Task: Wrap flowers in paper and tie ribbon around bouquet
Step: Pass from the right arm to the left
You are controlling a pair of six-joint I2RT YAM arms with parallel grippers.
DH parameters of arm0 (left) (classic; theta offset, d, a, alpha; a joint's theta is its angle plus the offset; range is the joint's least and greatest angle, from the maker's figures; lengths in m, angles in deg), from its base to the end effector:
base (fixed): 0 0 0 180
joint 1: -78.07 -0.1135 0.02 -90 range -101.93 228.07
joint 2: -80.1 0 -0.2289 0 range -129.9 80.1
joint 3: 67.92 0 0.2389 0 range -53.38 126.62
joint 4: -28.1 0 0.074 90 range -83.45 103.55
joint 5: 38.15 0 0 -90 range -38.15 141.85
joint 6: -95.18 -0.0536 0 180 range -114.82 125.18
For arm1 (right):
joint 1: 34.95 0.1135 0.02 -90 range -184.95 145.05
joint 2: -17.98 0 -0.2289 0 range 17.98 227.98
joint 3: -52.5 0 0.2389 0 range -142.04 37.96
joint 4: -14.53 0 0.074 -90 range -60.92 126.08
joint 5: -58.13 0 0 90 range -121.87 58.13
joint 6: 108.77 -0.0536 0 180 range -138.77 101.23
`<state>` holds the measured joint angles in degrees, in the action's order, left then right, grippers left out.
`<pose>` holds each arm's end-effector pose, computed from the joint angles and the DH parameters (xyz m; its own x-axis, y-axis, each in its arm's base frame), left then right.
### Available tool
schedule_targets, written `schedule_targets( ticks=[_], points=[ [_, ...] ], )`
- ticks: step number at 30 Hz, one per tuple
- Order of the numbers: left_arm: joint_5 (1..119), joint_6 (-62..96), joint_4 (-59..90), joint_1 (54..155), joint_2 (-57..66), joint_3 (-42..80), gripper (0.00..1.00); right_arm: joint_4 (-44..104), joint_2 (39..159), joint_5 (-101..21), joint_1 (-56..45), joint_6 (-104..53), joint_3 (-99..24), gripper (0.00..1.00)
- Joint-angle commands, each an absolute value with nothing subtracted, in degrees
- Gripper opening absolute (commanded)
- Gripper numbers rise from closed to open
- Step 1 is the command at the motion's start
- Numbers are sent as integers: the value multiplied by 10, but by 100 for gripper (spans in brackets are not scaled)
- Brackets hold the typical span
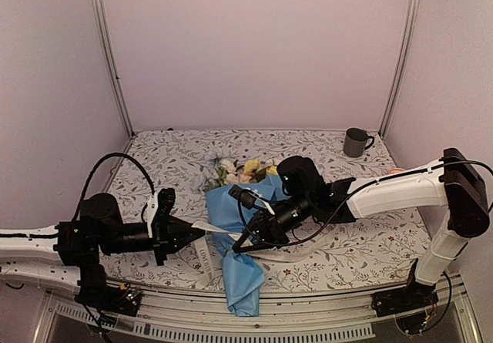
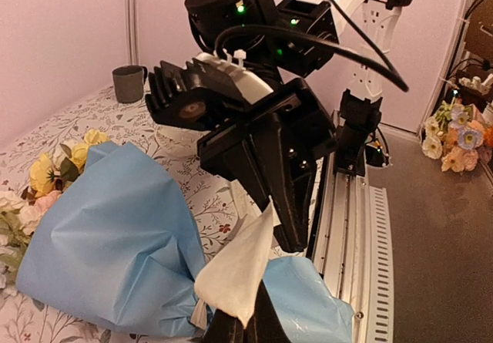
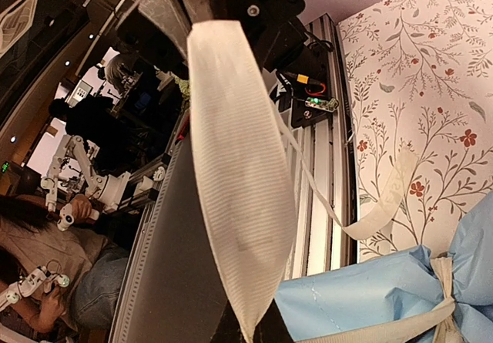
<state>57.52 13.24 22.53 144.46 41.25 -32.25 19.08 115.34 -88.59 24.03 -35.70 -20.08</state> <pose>0.0777 -0.1910 0.2245 -0.1937 0.0947 -0.9765 0.9330 0.3256 -0.1535 0.1453 0.3285 0.1897 -0.4878 -0.5011 -0.7148 -0.7357 -0.2048 0.6456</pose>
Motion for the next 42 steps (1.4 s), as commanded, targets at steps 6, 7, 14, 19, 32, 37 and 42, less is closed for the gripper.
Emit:
schedule_targets(
  ticks=[6,7,14,19,32,37,42],
  points=[
    [647,129,101,1334,285,-185,0,248,1172,-896,251,-315,-224,0],
    [659,133,97,1314,272,-179,0,249,1171,-899,252,-313,-226,0],
    [711,149,76,1240,176,-173,0,233,1166,-908,255,-310,-228,0],
    [777,189,111,1241,88,-203,8,225,1178,-921,254,-312,-245,0],
    [603,221,68,1310,182,-241,77,195,1185,-879,254,-336,-246,0],
    [455,163,130,1439,260,-263,78,150,1186,-864,254,-380,-239,0],
    [407,91,264,1487,226,-286,81,121,1187,-832,254,-419,-232,0]
  ],
)
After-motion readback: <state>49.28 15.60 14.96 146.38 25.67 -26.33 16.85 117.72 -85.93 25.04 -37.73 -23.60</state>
